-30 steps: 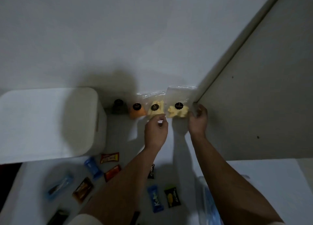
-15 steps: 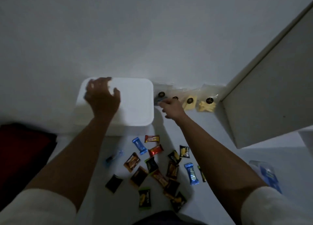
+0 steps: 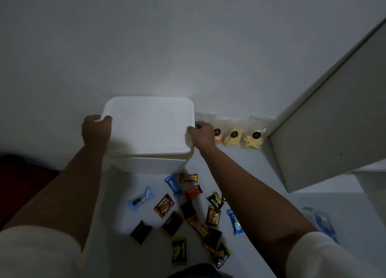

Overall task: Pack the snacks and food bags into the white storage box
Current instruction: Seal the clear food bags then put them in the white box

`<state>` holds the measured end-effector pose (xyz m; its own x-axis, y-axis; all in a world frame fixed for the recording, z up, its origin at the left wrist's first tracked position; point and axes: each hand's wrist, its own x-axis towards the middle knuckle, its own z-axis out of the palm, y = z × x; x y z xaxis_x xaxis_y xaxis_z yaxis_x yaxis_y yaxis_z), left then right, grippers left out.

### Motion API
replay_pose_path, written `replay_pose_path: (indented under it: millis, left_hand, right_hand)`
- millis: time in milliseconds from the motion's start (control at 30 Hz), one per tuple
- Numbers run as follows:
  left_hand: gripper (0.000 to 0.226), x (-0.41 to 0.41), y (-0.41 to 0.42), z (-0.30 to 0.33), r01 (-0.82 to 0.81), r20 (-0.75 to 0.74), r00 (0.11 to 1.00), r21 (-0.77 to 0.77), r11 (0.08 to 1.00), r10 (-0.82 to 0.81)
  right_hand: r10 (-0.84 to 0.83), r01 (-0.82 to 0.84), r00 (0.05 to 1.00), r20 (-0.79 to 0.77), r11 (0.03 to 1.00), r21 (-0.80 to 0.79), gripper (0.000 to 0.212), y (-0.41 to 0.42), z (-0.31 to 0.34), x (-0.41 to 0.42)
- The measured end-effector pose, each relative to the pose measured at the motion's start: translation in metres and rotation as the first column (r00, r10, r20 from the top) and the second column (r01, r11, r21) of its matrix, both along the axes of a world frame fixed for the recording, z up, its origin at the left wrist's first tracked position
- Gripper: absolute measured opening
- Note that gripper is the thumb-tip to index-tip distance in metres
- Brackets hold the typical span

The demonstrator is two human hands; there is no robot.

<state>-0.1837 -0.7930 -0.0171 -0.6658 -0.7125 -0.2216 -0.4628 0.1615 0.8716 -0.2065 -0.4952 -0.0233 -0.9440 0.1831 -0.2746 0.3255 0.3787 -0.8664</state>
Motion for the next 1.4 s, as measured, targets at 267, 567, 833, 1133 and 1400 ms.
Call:
replay_pose_path:
  millis: [267, 567, 833, 1133, 1400]
  left_hand:
    - [0.036, 0.019, 0.063, 0.051, 0.175, -0.151, 0.969, -0.136, 0.975, -0.195]
    - [0.039, 0.038, 0.246, 0.032, 0.601, -0.053, 0.795, -0.059, 0.797, -0.604]
    - [0.052, 0.06, 0.314, -0.068, 0.539, 0.106, 0.803, 0.291, 0.79, -0.587]
    - [0.032, 0.032, 0.318, -0.136, 0.341, 0.165, 0.904, 0.275, 0.899, -0.394]
    - [0.03, 0.009, 0.319, -0.164, 0.349, 0.174, 0.902, 0.244, 0.905, -0.395]
  right_hand:
    - [-0.265, 0.24, 0.959, -0.104, 0.949, -0.206, 0.041, 0.055, 0.011, 0.012]
    - [-0.532, 0.525, 0.847, 0.006, 0.834, -0.168, 0.02, 0.217, -0.03, 0.079]
    - [-0.549, 0.542, 0.822, 0.152, 0.836, 0.087, 0.025, 0.293, -0.089, 0.121]
    - [-0.21, 0.213, 0.856, 0.473, 0.976, 0.048, 0.054, 0.305, -0.131, 0.071]
    - [-0.191, 0.227, 0.789, 0.584, 0.974, 0.012, 0.059, 0.315, -0.146, 0.039]
